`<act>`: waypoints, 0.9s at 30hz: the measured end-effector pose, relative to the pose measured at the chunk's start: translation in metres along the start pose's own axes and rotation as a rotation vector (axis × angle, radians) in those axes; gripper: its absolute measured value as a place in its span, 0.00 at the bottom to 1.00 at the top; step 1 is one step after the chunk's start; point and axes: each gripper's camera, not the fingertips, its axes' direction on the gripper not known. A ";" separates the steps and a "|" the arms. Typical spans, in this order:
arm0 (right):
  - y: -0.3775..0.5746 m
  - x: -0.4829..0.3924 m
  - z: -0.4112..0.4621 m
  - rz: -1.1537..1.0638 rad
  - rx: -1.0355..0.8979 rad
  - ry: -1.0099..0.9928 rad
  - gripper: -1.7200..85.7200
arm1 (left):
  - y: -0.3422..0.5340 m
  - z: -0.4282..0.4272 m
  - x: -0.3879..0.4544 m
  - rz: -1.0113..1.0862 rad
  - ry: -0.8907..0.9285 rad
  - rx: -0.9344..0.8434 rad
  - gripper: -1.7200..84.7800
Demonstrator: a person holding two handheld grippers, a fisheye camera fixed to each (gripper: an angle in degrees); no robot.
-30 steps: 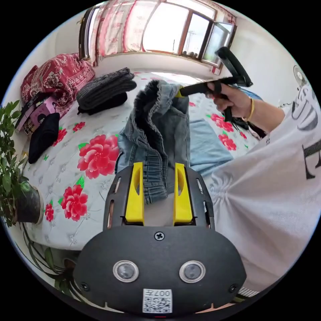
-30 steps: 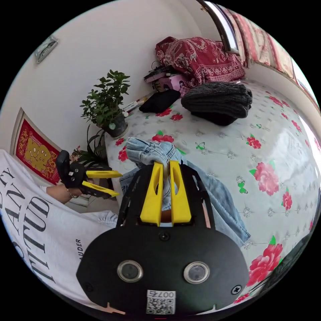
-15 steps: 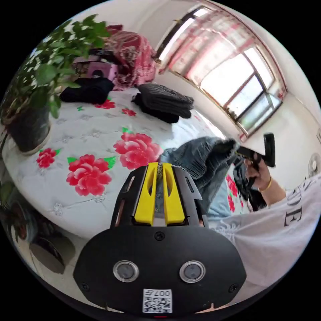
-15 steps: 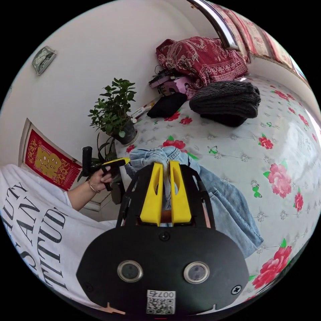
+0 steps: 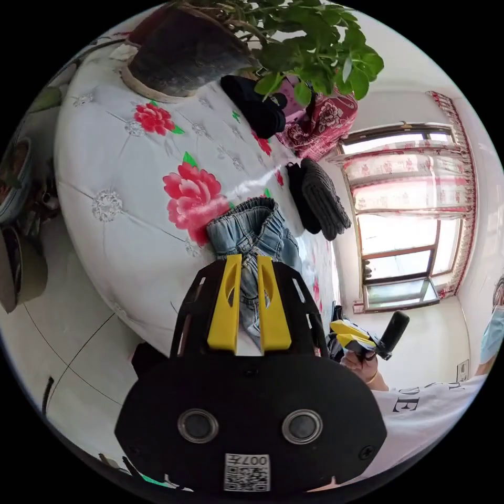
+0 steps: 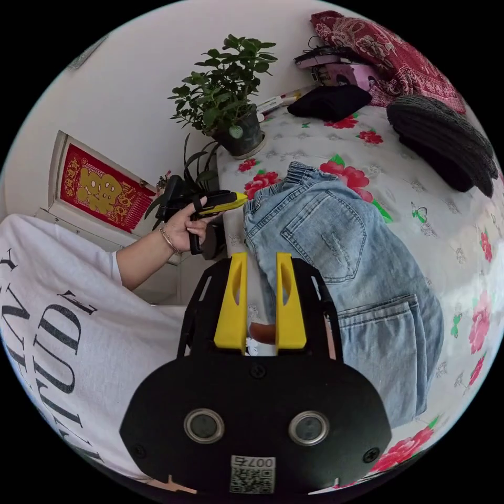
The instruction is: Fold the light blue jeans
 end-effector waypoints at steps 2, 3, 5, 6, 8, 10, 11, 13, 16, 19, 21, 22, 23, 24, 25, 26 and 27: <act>0.003 0.008 -0.008 0.033 0.032 -0.011 0.07 | -0.013 -0.001 0.014 0.086 -0.013 0.007 0.10; 0.005 0.011 -0.013 0.045 0.051 -0.015 0.07 | -0.025 0.000 0.026 0.153 -0.040 0.009 0.10; 0.008 0.014 -0.019 0.056 0.069 -0.007 0.07 | -0.045 0.009 0.045 0.248 -0.082 -0.024 0.11; 0.010 0.015 -0.023 0.060 0.083 -0.003 0.07 | -0.058 0.022 0.056 0.310 -0.099 -0.067 0.11; 0.011 0.018 -0.028 0.070 0.104 -0.008 0.07 | -0.074 0.051 0.062 0.360 -0.131 -0.165 0.12; 0.013 0.021 -0.033 0.088 0.122 -0.019 0.08 | -0.086 0.094 0.058 0.323 -0.128 -0.320 0.12; 0.013 0.022 -0.034 0.091 0.125 -0.021 0.08 | -0.086 0.101 0.058 0.315 -0.134 -0.333 0.12; 0.017 0.024 -0.040 0.105 0.132 -0.020 0.08 | -0.085 0.108 0.067 0.336 -0.212 -0.339 0.07; 0.027 0.028 -0.050 0.137 0.166 -0.007 0.08 | -0.083 0.096 0.095 0.461 -0.237 -0.299 0.02; 0.035 0.036 -0.055 0.180 0.196 -0.021 0.08 | -0.096 0.072 0.126 0.556 -0.232 -0.249 0.01; 0.036 0.041 -0.055 0.204 0.205 -0.035 0.09 | -0.109 0.061 0.144 0.617 -0.277 -0.232 0.01; 0.035 0.043 -0.054 0.213 0.207 -0.054 0.09 | -0.116 0.053 0.154 0.652 -0.303 -0.186 0.01; 0.034 0.044 -0.054 0.215 0.207 -0.063 0.09 | -0.119 0.049 0.156 0.658 -0.320 -0.150 0.01; 0.032 0.044 -0.053 0.213 0.202 -0.072 0.09 | -0.125 0.042 0.157 0.660 -0.367 -0.095 0.02; 0.030 0.042 -0.052 0.202 0.196 -0.068 0.09 | -0.130 0.040 0.153 0.630 -0.407 -0.091 0.02; 0.029 0.040 -0.052 0.193 0.194 -0.060 0.09 | -0.131 0.040 0.150 0.607 -0.412 -0.104 0.03; 0.029 0.037 -0.052 0.179 0.189 -0.037 0.09 | -0.127 0.042 0.144 0.596 -0.362 -0.139 0.06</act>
